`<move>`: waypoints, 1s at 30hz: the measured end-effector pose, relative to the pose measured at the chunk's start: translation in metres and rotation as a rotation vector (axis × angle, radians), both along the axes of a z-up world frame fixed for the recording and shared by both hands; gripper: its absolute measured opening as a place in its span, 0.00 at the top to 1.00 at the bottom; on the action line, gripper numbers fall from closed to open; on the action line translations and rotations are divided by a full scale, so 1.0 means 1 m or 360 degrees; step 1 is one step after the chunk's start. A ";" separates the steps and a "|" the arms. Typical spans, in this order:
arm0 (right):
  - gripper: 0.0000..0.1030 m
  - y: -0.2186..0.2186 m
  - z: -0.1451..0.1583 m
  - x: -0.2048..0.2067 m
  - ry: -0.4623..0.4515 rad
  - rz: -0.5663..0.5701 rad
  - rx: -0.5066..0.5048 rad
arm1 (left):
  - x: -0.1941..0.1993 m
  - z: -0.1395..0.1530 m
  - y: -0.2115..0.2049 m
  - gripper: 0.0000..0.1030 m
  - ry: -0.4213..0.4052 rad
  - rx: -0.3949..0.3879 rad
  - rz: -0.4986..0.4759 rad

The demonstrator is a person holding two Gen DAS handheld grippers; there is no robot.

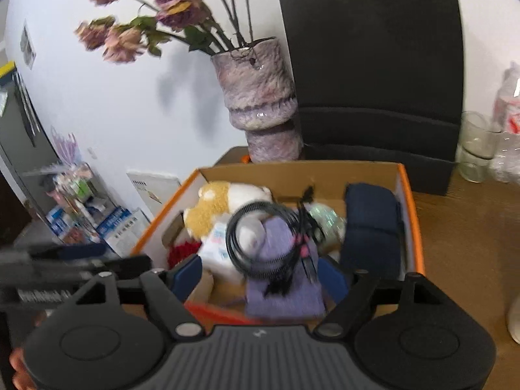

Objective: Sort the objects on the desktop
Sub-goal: 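Withdraw both open tools from the box back over the table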

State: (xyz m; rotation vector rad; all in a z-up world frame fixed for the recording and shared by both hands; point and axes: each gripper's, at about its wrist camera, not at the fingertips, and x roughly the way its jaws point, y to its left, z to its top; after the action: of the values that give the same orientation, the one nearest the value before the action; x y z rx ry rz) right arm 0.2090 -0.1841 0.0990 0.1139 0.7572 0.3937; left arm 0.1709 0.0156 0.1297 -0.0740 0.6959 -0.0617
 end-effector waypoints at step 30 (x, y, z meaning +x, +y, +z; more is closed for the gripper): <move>0.08 -0.006 -0.106 -0.249 -0.0129 -0.0205 -0.0330 | -0.206 -0.125 -0.024 0.00 -0.0003 0.0170 -0.0076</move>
State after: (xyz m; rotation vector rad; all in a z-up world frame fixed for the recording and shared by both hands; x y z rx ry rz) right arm -0.0400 -0.1899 -0.0074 -0.0474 0.7026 0.1946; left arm -0.0354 -0.0086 0.0047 0.0447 0.6980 -0.0702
